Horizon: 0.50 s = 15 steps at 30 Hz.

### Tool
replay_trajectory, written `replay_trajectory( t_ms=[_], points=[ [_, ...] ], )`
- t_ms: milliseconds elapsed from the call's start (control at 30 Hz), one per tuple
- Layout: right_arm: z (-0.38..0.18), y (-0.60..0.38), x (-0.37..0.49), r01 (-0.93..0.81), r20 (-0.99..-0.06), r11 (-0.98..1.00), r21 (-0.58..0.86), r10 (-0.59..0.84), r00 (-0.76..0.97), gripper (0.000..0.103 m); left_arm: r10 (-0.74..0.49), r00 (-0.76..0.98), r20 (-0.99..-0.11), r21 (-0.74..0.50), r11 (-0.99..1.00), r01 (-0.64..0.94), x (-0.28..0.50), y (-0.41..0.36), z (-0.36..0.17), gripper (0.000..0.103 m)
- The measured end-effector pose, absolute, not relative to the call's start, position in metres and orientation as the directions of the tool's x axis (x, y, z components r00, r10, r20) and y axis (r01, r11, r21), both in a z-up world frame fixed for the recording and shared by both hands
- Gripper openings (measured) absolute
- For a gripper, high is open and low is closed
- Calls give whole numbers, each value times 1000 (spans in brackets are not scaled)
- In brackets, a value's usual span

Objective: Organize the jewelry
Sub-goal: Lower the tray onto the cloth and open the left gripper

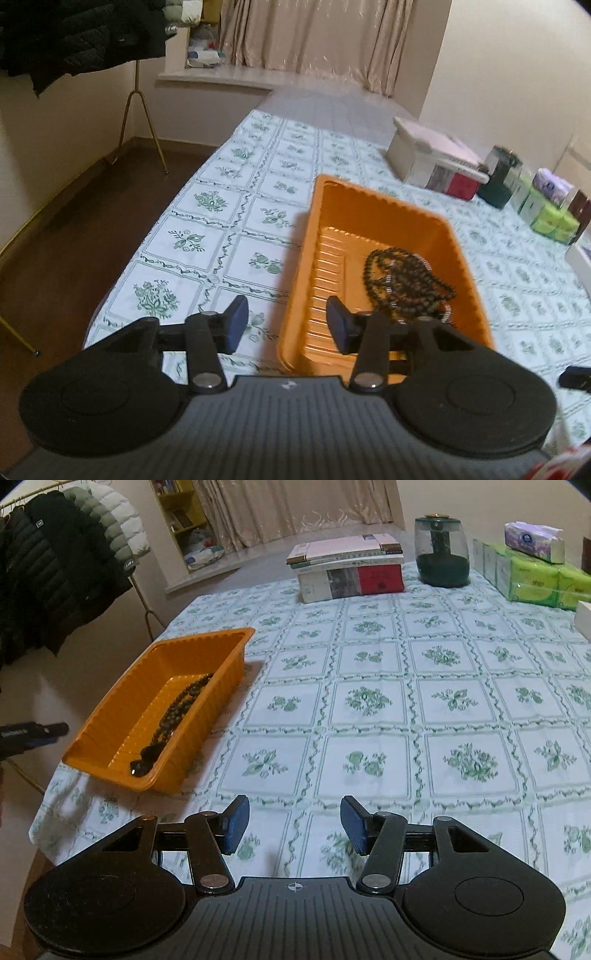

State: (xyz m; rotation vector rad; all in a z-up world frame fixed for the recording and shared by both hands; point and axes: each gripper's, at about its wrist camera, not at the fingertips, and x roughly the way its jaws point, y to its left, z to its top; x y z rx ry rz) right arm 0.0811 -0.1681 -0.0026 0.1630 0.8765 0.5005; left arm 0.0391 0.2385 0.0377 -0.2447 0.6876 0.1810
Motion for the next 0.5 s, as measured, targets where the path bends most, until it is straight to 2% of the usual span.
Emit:
replay_trajectory(
  t_ms=[133, 200, 333, 500],
  points=[
    [0, -167, 67, -357, -689, 871, 337, 487, 537, 64, 95, 770, -631, -167, 953, -254, 23, 219, 43, 83],
    [2, -168, 61, -354, -681, 871, 341, 488, 545, 69, 85, 773, -629, -169, 955, -243, 16, 208, 43, 94],
    [5, -169, 52, -347, -694, 878, 330, 475, 542, 69, 92, 776, -624, -118, 971, -209, 8, 179, 44, 102],
    [10, -174, 42, -323, -697, 890, 322, 454, 555, 70, 81, 775, -627, -64, 986, -155, -3, 146, 44, 102]
  ],
)
